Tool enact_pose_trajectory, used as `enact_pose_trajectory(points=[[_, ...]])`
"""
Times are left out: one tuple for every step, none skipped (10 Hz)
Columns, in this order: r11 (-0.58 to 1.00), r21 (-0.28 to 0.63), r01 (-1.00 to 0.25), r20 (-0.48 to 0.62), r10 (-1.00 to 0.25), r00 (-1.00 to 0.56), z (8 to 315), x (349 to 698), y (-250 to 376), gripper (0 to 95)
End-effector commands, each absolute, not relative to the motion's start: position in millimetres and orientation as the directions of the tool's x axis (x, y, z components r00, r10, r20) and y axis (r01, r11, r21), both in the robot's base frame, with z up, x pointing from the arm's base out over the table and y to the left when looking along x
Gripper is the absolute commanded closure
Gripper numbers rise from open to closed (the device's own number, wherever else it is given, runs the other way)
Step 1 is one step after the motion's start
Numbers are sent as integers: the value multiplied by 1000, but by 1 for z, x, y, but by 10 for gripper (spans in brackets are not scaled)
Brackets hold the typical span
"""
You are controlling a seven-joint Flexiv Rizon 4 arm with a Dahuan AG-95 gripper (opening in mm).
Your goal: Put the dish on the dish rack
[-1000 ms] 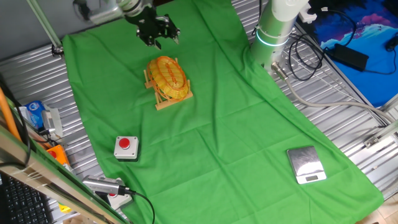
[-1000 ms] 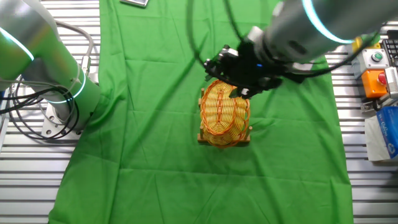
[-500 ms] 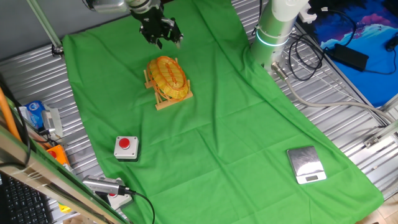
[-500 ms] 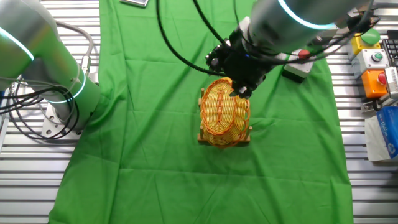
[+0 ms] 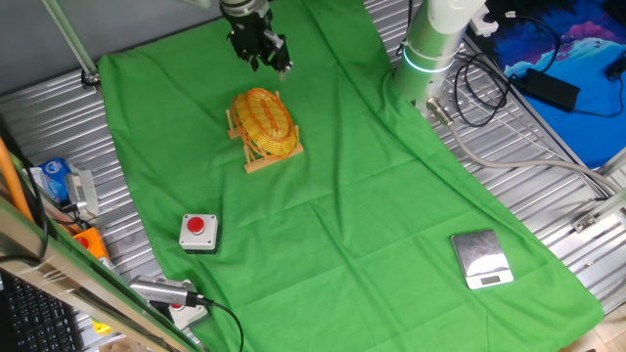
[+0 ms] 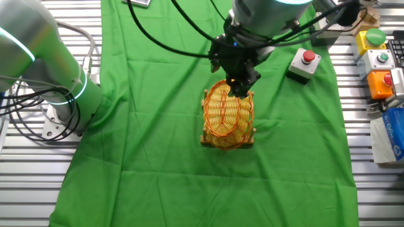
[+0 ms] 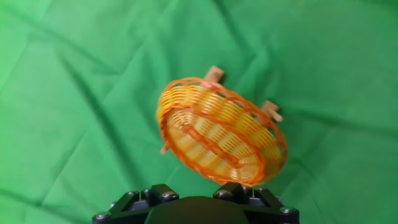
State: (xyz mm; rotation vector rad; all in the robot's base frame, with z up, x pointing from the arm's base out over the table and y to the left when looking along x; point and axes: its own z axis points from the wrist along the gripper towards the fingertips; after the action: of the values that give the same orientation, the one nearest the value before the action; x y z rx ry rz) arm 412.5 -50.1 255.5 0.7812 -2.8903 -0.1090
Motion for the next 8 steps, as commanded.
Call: enact_pose_trajectory(points=[[886,65,-458,68,-462,-884,262,408,-65,380],[879,65,-473,49,-476,-878,266,407,-78,380],[873,73,-482,31,-485,-874,269,406,-86,380],[868,80,-491,20,-494,-870,271,404,-95,380],[862,82,-501,17,-503,-864,272,403,-100,380],[853,82,-515,15,-518,-855,274,402,-107,380],[849,82,-522,12,-525,-851,274,401,-110,380],[842,80,-534,11,-537,-844,271,401,-115,380]])
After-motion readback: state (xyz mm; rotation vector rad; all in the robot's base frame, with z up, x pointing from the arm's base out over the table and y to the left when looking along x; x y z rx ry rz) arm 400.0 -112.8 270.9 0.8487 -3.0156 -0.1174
